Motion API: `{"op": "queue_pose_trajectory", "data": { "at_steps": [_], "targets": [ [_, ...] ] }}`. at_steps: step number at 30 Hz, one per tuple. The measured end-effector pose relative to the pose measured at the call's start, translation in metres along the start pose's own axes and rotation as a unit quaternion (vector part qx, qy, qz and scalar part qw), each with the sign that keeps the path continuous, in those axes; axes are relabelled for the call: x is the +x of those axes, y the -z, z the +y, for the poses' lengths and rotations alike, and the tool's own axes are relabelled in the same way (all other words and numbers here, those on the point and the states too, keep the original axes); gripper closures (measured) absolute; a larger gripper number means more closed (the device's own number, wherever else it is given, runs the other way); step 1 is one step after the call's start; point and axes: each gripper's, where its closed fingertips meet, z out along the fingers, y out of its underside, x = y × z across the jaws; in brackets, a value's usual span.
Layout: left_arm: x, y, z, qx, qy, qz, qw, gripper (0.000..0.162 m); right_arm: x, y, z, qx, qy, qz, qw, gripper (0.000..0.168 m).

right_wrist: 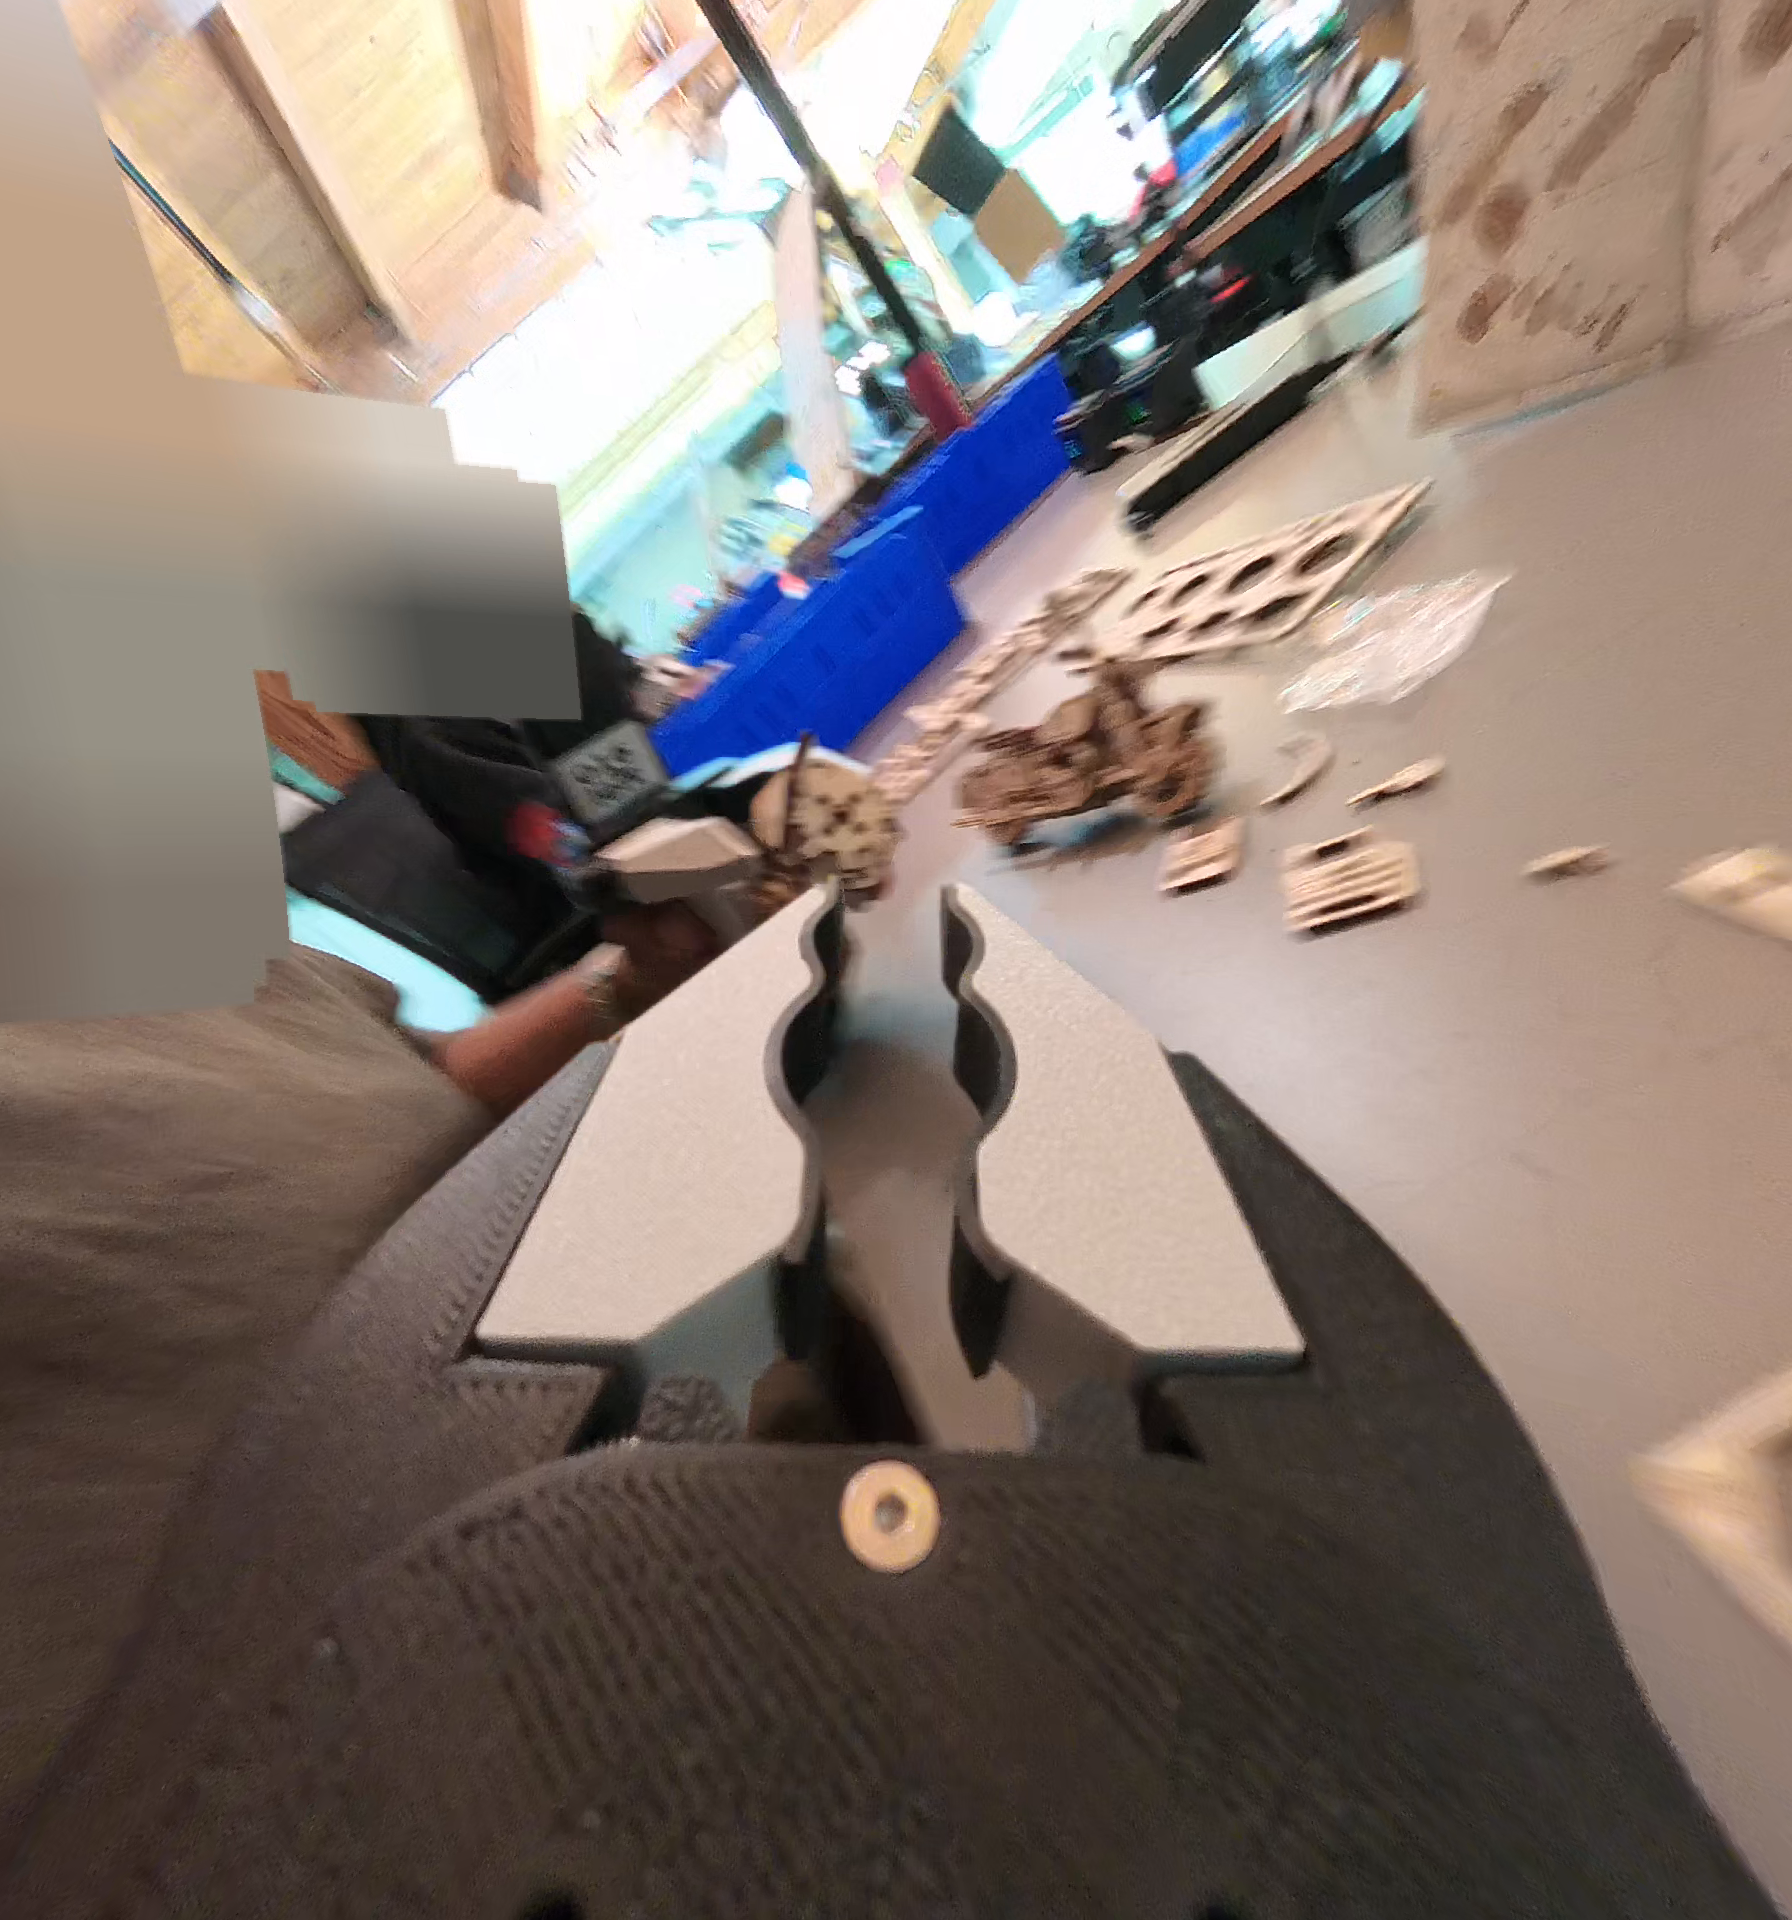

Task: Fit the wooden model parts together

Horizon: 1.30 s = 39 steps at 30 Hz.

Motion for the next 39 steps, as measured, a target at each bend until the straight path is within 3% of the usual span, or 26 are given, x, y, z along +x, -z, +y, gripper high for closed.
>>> {"op": "queue_pose_trajectory", "data": {
  "at_steps": [4,7,10,14,17,21,25,34,39],
  "targets": [
    [-0.003,0.000,-0.001,0.004,0.012,0.000,1.000,0.129,0.052,0.022,-0.012,-0.080,0.139,0.138,0.977,0.151],
    [-0.004,0.000,-0.002,0.006,0.020,0.003,1.000,0.130,0.098,0.037,-0.014,-0.139,0.174,0.222,0.949,0.146],
    [0.000,-0.001,-0.002,0.008,0.024,0.013,1.000,0.130,0.115,0.030,-0.017,-0.161,0.160,0.225,0.948,0.144],
    [0.005,-0.001,0.001,-0.002,0.017,0.020,1.000,0.130,0.153,0.021,0.002,-0.268,0.188,0.282,0.902,0.147],
    [0.008,-0.001,0.003,-0.009,0.010,0.027,1.000,0.130,0.159,0.008,0.009,-0.299,0.192,0.278,0.892,0.148],
    [0.019,0.000,0.001,-0.002,-0.002,0.054,0.999,0.130,0.158,0.001,0.011,-0.326,0.212,0.274,0.880,0.162],
    [0.032,0.000,-0.001,0.006,-0.021,0.082,0.996,0.130,0.141,0.006,0.022,-0.334,0.200,0.252,0.886,0.163],
    [0.046,0.003,-0.001,0.001,0.002,0.130,0.992,0.130,0.066,-0.006,0.032,-0.269,0.141,0.125,0.945,0.163],
    [0.040,0.001,0.003,-0.008,0.009,0.118,0.993,0.130,0.072,0.004,0.034,-0.262,0.153,0.162,0.939,0.163]
  ]
}}
